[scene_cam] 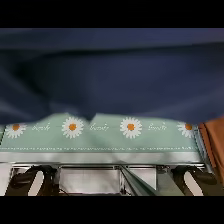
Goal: Fold the shirts.
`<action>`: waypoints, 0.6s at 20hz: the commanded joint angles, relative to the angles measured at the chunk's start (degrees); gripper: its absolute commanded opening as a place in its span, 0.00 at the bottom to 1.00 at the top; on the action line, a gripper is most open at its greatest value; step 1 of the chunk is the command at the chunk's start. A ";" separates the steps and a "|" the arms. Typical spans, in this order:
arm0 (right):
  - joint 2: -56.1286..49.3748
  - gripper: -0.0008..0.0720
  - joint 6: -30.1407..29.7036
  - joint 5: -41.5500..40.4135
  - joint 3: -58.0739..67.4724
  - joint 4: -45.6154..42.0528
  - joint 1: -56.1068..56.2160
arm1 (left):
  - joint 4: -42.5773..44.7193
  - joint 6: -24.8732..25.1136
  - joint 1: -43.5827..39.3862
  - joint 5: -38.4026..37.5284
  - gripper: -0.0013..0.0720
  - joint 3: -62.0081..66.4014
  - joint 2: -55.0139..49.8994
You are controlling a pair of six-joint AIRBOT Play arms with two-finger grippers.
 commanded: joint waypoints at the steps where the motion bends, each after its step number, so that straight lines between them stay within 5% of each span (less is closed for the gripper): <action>1: 4.74 0.04 2.49 7.23 -4.76 -4.11 0.00 | 21.55 -6.82 -10.14 -7.06 0.05 0.20 4.59; 5: 7.19 0.04 4.33 7.91 -18.16 -2.25 0.02 | 23.89 -13.31 -10.80 -9.03 0.05 -7.98 3.30; 8: 6.58 0.04 1.86 -0.28 -31.78 3.43 0.02 | 22.47 -17.73 -10.82 -7.39 0.05 -21.66 -0.66; 12: -3.15 0.04 -2.36 -12.68 -43.28 9.79 0.02 | 14.19 -17.73 -10.82 7.72 0.05 -37.11 -11.37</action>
